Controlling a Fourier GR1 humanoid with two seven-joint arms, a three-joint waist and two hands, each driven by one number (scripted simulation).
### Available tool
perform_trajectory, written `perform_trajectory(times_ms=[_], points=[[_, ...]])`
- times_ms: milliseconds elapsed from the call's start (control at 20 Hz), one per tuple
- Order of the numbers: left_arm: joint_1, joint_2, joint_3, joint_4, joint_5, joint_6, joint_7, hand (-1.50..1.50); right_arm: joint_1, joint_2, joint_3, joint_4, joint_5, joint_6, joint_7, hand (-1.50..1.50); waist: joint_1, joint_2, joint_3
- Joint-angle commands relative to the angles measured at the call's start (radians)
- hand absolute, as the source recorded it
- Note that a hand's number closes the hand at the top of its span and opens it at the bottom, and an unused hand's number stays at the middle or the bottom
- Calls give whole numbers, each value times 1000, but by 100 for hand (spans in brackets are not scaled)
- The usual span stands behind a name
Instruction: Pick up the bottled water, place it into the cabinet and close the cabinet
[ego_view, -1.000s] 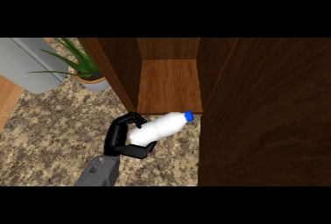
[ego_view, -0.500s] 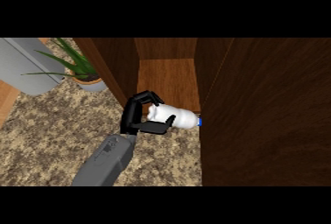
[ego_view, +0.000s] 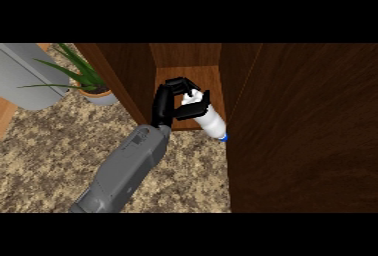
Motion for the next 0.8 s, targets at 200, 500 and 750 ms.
perform_trajectory(times_ms=[200, 500, 750], points=[[-186, -4, 48, 187, 50, 144, 32, 150, 41, -2, -26, -85, -102, 35, 21, -150, -8, 2, 0], [-238, -4, -2, 394, -76, 305, -13, 150, 37, 3, -36, -50, -88, 54, -15, -150, -20, 6, 1], [-287, 5, 18, 516, -97, 329, -23, -150, 37, -17, -81, -53, -144, 82, -18, -150, -24, 18, 0]])
